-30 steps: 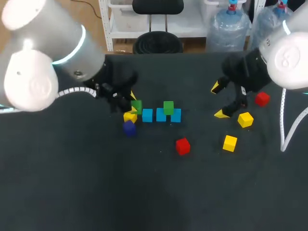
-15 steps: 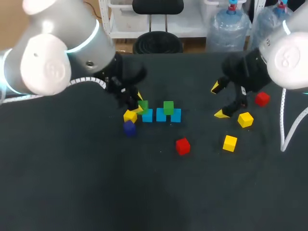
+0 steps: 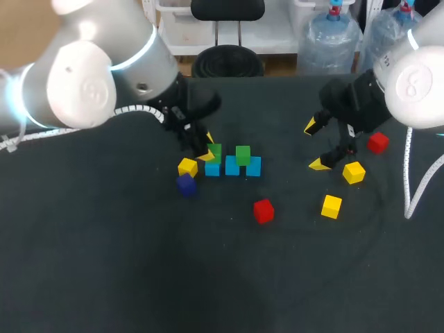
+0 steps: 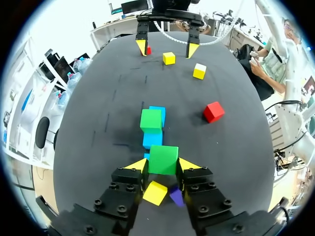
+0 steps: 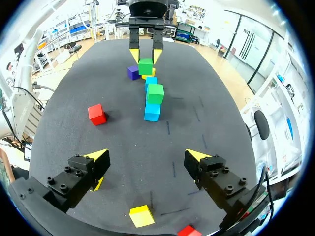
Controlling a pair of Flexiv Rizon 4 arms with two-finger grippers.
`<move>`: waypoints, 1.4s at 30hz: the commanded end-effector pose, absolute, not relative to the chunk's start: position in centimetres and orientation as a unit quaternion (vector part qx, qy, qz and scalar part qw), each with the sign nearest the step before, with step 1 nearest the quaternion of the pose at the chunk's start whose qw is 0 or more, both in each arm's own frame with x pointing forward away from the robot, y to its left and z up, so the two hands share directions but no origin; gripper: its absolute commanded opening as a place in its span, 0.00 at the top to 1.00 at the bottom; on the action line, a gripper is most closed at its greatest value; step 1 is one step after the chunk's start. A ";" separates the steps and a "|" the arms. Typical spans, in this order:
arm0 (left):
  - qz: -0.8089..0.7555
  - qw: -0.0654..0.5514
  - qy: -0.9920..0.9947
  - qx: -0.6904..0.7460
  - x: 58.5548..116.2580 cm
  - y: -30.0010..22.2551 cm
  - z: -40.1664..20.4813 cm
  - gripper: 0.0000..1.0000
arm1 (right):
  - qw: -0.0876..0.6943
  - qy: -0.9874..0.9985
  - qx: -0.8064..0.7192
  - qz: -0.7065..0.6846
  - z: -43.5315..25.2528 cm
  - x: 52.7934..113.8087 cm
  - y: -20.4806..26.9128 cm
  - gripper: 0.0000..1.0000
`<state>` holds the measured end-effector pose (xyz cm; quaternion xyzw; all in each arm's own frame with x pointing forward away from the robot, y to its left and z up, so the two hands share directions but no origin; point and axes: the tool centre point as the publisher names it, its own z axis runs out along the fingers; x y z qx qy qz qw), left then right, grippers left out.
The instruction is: Place the blue cubes, place green cubes on the blue cubes, place the yellow cubes on the green cubes, then place the red cubes on the yellow cubes, and place purple cube on the red cubes.
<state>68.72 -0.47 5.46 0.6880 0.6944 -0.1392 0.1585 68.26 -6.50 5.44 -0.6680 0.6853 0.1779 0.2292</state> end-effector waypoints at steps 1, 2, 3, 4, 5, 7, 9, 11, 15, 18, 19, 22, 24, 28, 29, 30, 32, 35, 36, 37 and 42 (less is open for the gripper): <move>-0.142 0.154 0.694 0.689 69.4 -0.8 5.4 1.00 | 0.230 0.685 -0.668 0.179 5.4 68.3 -6.5 0.00; -0.142 0.154 0.693 0.689 69.4 -0.9 5.3 1.00 | 0.230 0.685 -0.668 0.179 5.4 68.3 -6.5 0.00; -0.143 0.154 0.693 0.689 69.5 -1.0 5.3 1.00 | 0.230 0.685 -0.668 0.179 5.4 68.3 -6.5 0.00; -0.143 0.154 0.693 0.689 69.6 -1.1 5.2 1.00 | 0.230 0.685 -0.668 0.179 5.4 68.3 -6.5 0.00; -0.143 0.154 0.693 0.690 69.6 -1.3 5.2 1.00 | 0.230 0.685 -0.668 0.179 5.4 68.3 -6.5 0.00; -0.144 0.154 0.692 0.690 69.7 -1.5 5.2 1.00 | 0.230 0.685 -0.668 0.179 5.4 68.3 -6.5 0.00; -0.147 0.156 0.693 0.689 69.8 -1.7 5.1 1.00 | 0.230 0.685 -0.668 0.179 5.4 68.3 -6.5 0.00; -0.148 0.157 0.694 0.687 69.9 -1.9 5.1 1.00 | 0.230 0.685 -0.668 0.179 5.4 68.3 -6.5 0.00; -0.151 0.158 0.695 0.685 70.0 -2.1 4.9 1.00 | 0.230 0.685 -0.668 0.179 5.4 68.3 -6.5 0.00; -0.151 0.156 0.695 0.685 70.0 -2.2 4.7 1.00 | 0.230 0.685 -0.668 0.179 5.4 68.3 -6.5 0.00; -0.151 0.155 0.695 0.685 70.0 -2.2 4.7 1.00 | 0.230 0.685 -0.668 0.179 5.4 68.3 -6.5 0.00; -0.151 0.154 0.696 0.685 70.1 -2.2 4.5 1.00 | 0.230 0.685 -0.668 0.179 5.4 68.3 -6.5 0.00; -0.152 0.153 0.696 0.685 70.1 -2.2 4.4 1.00 | 0.230 0.685 -0.668 0.179 5.4 68.3 -6.5 0.00; -0.153 0.151 0.697 0.684 70.2 -2.1 4.1 1.00 | 0.230 0.685 -0.668 0.179 5.4 68.3 -6.5 0.00; -0.153 0.150 0.698 0.683 70.3 -2.1 4.1 1.00 | 0.230 0.685 -0.668 0.179 5.4 68.3 -6.5 0.00; -0.153 0.150 0.698 0.683 70.3 -2.1 4.0 1.00 | 0.230 0.685 -0.668 0.179 5.4 68.3 -6.5 0.00; -0.154 0.149 0.700 0.682 70.4 -2.1 3.9 1.00 | 0.230 0.685 -0.668 0.179 5.4 68.3 -6.5 0.00; -0.155 0.148 0.701 0.680 70.4 -2.1 3.9 1.00 | 0.230 0.685 -0.668 0.179 5.4 68.3 -6.5 0.00; -0.155 0.148 0.701 0.680 70.4 -2.1 3.8 1.00 | 0.230 0.685 -0.668 0.179 5.4 68.3 -6.5 0.00; -0.155 0.148 0.701 0.680 70.4 -2.1 3.8 1.00 | 0.230 0.685 -0.668 0.179 5.4 68.3 -6.5 0.00; -0.157 0.148 0.701 0.679 70.4 -2.2 3.6 1.00 | 0.230 0.685 -0.668 0.179 5.4 68.3 -6.5 0.00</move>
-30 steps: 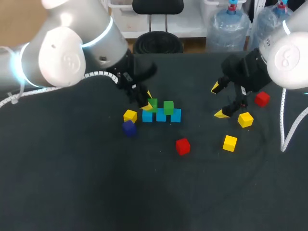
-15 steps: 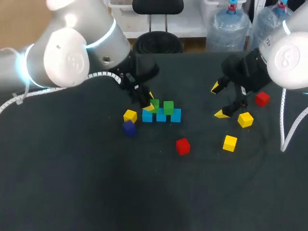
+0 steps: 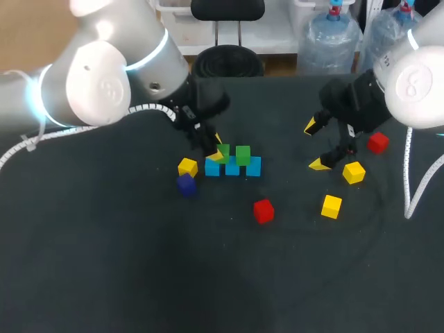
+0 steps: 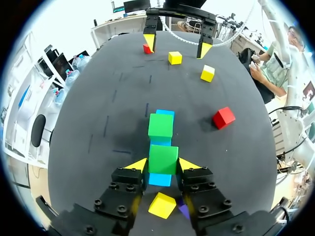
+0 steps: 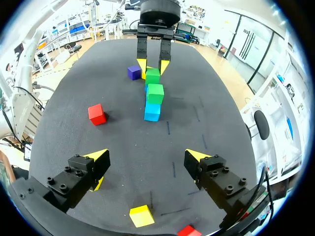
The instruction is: Place the blue cubes, place green cubes on the blue cubes, place the yellow cubes on the green cubes, then place the red cubes on the yellow cubes, and place purple cube on the red cubes.
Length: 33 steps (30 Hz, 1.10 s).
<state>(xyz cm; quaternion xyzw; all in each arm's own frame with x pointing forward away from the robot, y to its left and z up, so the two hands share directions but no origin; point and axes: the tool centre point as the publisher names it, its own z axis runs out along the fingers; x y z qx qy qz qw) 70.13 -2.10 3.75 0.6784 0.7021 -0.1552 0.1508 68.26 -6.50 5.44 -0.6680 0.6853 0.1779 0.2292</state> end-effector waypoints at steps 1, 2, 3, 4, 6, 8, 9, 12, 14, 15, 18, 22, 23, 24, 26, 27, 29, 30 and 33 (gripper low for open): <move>-0.157 0.148 0.701 0.680 70.4 -2.2 3.5 1.00 | 0.230 0.685 -0.668 0.179 5.4 68.3 -6.5 0.00; -0.157 0.148 0.701 0.680 70.4 -2.2 3.4 1.00 | 0.230 0.685 -0.668 0.179 5.4 68.3 -6.5 0.00; -0.157 0.148 0.701 0.680 70.4 -2.2 3.4 1.00 | 0.230 0.685 -0.668 0.179 5.4 68.3 -6.5 0.00; -0.157 0.148 0.701 0.680 70.4 -2.2 3.4 1.00 | 0.230 0.685 -0.668 0.179 5.4 68.3 -6.5 0.00; -0.157 0.147 0.701 0.680 70.4 -2.2 3.3 1.00 | 0.230 0.685 -0.668 0.179 5.4 68.3 -6.5 0.00; -0.158 0.147 0.702 0.679 70.5 -2.1 3.3 1.00 | 0.230 0.685 -0.668 0.179 5.4 68.3 -6.5 0.00; -0.158 0.147 0.702 0.679 70.5 -2.1 3.2 1.00 | 0.230 0.685 -0.668 0.179 5.4 68.3 -6.5 0.00; -0.158 0.147 0.704 0.677 70.6 -2.1 3.2 1.00 | 0.230 0.685 -0.668 0.179 5.4 68.3 -6.5 0.00; -0.159 0.146 0.705 0.676 70.7 -2.1 3.1 1.00 | 0.230 0.685 -0.668 0.179 5.4 68.3 -6.5 0.00; -0.159 0.146 0.705 0.675 70.7 -2.1 3.1 1.00 | 0.230 0.685 -0.668 0.179 5.4 68.3 -6.5 0.00; -0.160 0.145 0.707 0.674 70.7 -2.1 3.0 1.00 | 0.230 0.685 -0.668 0.179 5.4 68.3 -6.5 0.00; -0.160 0.143 0.707 0.674 70.7 -2.2 2.8 1.00 | 0.230 0.685 -0.668 0.179 5.4 68.3 -6.5 0.00; -0.160 0.142 0.707 0.674 70.7 -2.2 2.8 1.00 | 0.230 0.685 -0.668 0.179 5.4 68.3 -6.5 0.00; -0.160 0.142 0.707 0.674 70.7 -2.2 2.8 1.00 | 0.230 0.685 -0.668 0.179 5.4 68.3 -6.5 0.00; -0.160 0.141 0.708 0.674 70.7 -2.2 2.8 1.00 | 0.230 0.685 -0.668 0.179 5.4 68.3 -6.5 0.00; -0.160 0.141 0.708 0.674 70.7 -2.2 2.7 1.00 | 0.230 0.685 -0.668 0.179 5.4 68.3 -6.5 0.00; -0.160 0.140 0.708 0.674 70.7 -2.2 2.7 1.00 | 0.230 0.685 -0.668 0.179 5.4 68.3 -6.5 0.00; -0.160 0.140 0.708 0.674 70.7 -2.2 2.7 1.00 | 0.230 0.685 -0.668 0.179 5.4 68.3 -6.5 0.00; -0.158 0.139 0.708 0.674 70.7 -2.2 2.7 1.00 | 0.230 0.685 -0.668 0.179 5.4 68.3 -6.5 0.00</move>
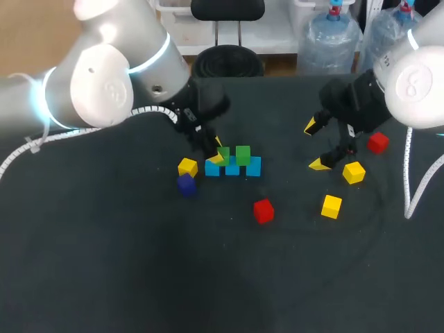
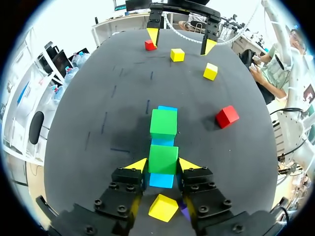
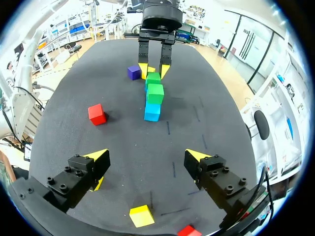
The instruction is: Place the blue cubes, place green cubes on the blue cubes, place the yellow cubes on the green cubes, then place the red cubes on the yellow cubes, and place purple cube on the red cubes.
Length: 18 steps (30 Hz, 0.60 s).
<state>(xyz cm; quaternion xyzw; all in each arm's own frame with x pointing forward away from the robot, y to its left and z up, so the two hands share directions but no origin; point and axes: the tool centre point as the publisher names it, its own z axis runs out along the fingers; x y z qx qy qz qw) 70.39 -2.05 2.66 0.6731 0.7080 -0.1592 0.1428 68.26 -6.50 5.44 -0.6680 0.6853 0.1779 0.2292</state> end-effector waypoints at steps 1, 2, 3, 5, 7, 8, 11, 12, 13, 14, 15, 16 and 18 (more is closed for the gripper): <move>-0.158 0.138 0.708 0.674 70.7 -2.2 2.7 1.00 | 0.230 0.685 -0.668 0.179 5.4 68.3 -6.5 0.00; -0.158 0.138 0.709 0.674 70.7 -2.2 2.7 1.00 | 0.230 0.685 -0.668 0.179 5.4 68.3 -6.5 0.00; -0.157 0.138 0.709 0.674 70.7 -2.2 2.7 1.00 | 0.230 0.685 -0.668 0.179 5.4 68.3 -6.5 0.00; -0.157 0.138 0.709 0.674 70.7 -2.2 2.7 1.00 | 0.230 0.685 -0.668 0.179 5.4 68.3 -6.5 0.00; -0.156 0.138 0.709 0.674 70.7 -2.2 2.7 1.00 | 0.230 0.685 -0.668 0.179 5.4 68.3 -6.5 0.00; -0.155 0.138 0.709 0.674 70.7 -2.2 2.7 1.00 | 0.230 0.685 -0.668 0.179 5.4 68.3 -6.5 0.00; -0.155 0.137 0.709 0.675 70.7 -2.2 2.7 1.00 | 0.230 0.685 -0.668 0.179 5.4 68.3 -6.5 0.00; -0.155 0.137 0.709 0.675 70.7 -2.2 2.7 1.00 | 0.230 0.685 -0.668 0.179 5.4 68.3 -6.5 0.00; -0.155 0.137 0.709 0.675 70.7 -2.2 2.7 1.00 | 0.230 0.685 -0.668 0.179 5.4 68.3 -6.5 0.00; -0.154 0.137 0.708 0.675 70.7 -2.2 2.7 1.00 | 0.230 0.685 -0.668 0.179 5.4 68.3 -6.5 0.00; -0.154 0.137 0.708 0.675 70.7 -2.2 2.7 1.00 | 0.230 0.685 -0.668 0.179 5.4 68.3 -6.5 0.00; -0.154 0.136 0.709 0.675 70.7 -2.2 2.7 1.00 | 0.230 0.685 -0.668 0.179 5.4 68.3 -6.5 0.00; -0.154 0.136 0.709 0.675 70.7 -2.2 2.7 1.00 | 0.230 0.685 -0.668 0.179 5.4 68.3 -6.5 0.00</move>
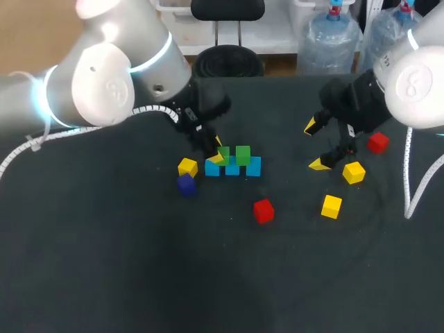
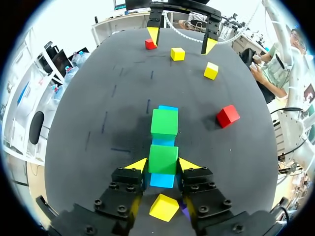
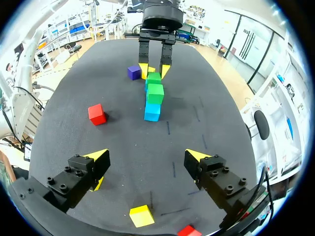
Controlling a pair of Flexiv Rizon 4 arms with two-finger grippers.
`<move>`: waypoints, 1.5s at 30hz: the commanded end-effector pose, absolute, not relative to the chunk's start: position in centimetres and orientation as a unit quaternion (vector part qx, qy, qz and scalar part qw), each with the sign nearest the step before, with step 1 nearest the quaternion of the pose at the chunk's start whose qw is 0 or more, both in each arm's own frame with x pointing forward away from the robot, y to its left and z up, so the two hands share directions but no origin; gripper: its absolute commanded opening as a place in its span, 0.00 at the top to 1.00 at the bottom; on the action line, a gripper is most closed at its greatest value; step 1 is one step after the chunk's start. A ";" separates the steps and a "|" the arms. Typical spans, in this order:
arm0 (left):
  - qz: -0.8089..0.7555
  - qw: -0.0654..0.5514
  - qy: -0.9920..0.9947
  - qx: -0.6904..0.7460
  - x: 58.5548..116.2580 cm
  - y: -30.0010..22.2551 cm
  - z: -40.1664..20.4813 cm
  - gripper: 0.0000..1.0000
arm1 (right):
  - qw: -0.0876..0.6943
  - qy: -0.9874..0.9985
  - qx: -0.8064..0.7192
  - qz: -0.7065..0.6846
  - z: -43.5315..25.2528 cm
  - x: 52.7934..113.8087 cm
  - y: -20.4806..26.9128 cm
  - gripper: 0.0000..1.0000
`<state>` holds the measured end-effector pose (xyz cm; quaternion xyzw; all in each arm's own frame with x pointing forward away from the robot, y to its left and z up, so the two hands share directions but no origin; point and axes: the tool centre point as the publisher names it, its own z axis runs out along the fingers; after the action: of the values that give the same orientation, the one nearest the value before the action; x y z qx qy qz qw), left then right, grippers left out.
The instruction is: Place the blue cubes, place green cubes on the blue cubes, place the yellow cubes on the green cubes, then place the red cubes on the yellow cubes, and place purple cube on the red cubes.
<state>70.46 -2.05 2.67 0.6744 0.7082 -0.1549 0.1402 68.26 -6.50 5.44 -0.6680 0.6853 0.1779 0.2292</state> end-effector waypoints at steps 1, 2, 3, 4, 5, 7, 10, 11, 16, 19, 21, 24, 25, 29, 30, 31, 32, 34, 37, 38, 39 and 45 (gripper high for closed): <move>-0.154 0.136 0.709 0.675 70.7 -2.2 2.7 0.98 | 0.230 0.685 -0.668 0.179 5.4 68.3 -6.5 0.00; -0.154 0.135 0.709 0.675 70.7 -2.2 2.7 0.91 | 0.230 0.685 -0.668 0.179 5.4 68.3 -6.5 0.00; -0.154 0.135 0.709 0.675 70.7 -2.2 2.7 0.85 | 0.230 0.685 -0.668 0.179 5.4 68.3 -6.5 0.00; -0.154 0.135 0.709 0.675 70.7 -2.2 2.7 0.79 | 0.230 0.685 -0.668 0.179 5.4 68.3 -6.5 0.00; -0.153 0.135 0.709 0.675 70.7 -2.2 2.7 0.76 | 0.230 0.685 -0.668 0.179 5.4 68.3 -6.5 0.00; -0.153 0.134 0.710 0.674 70.7 -2.2 2.7 0.70 | 0.230 0.685 -0.668 0.179 5.4 68.3 -6.5 0.00; -0.152 0.134 0.710 0.674 70.7 -2.2 2.7 0.67 | 0.230 0.685 -0.668 0.179 5.4 68.3 -6.5 0.00; -0.152 0.134 0.710 0.674 70.7 -2.2 2.7 0.67 | 0.230 0.685 -0.668 0.179 5.4 68.3 -6.5 0.00; -0.152 0.133 0.710 0.675 70.8 -2.2 2.7 0.61 | 0.230 0.685 -0.668 0.179 5.4 68.3 -6.5 0.00; -0.151 0.133 0.710 0.675 70.8 -2.2 2.7 0.61 | 0.230 0.685 -0.668 0.179 5.4 68.3 -6.5 0.00; -0.152 0.133 0.710 0.675 70.8 -2.2 2.7 0.61 | 0.230 0.685 -0.668 0.179 5.4 68.3 -6.5 0.00; -0.151 0.133 0.709 0.675 70.8 -2.2 2.7 0.63 | 0.230 0.685 -0.668 0.179 5.4 68.3 -6.5 0.00; -0.151 0.133 0.709 0.675 70.8 -2.2 2.7 0.64 | 0.230 0.685 -0.668 0.179 5.4 68.3 -6.5 0.00; -0.151 0.134 0.710 0.675 70.8 -2.2 2.7 0.77 | 0.230 0.685 -0.668 0.179 5.4 68.3 -6.5 0.00; -0.151 0.134 0.710 0.675 70.8 -2.2 2.7 0.80 | 0.230 0.685 -0.668 0.179 5.4 68.3 -6.5 0.00; -0.151 0.133 0.710 0.675 70.8 -2.2 2.7 0.81 | 0.230 0.685 -0.668 0.179 5.4 68.3 -6.5 0.00; -0.151 0.133 0.710 0.675 70.8 -2.2 2.7 0.80 | 0.230 0.685 -0.668 0.179 5.4 68.3 -6.5 0.00; -0.150 0.132 0.710 0.675 70.8 -2.2 2.7 0.78 | 0.230 0.685 -0.668 0.179 5.4 68.3 -6.5 0.00; -0.150 0.132 0.711 0.675 70.8 -2.3 2.7 0.76 | 0.230 0.685 -0.668 0.179 5.4 68.3 -6.5 0.00; -0.149 0.131 0.711 0.675 70.8 -2.3 2.7 0.75 | 0.230 0.685 -0.668 0.179 5.4 68.3 -6.5 0.00; -0.149 0.131 0.711 0.675 70.8 -2.2 2.7 0.73 | 0.230 0.685 -0.668 0.179 5.4 68.3 -6.5 0.00; -0.145 0.128 0.713 0.674 70.6 -2.2 2.6 0.71 | 0.230 0.685 -0.668 0.179 5.4 68.3 -6.5 0.00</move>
<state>70.44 -2.03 2.60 0.6735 0.7124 -0.1465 0.1316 68.26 -6.50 5.44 -0.6680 0.6853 0.1779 0.2292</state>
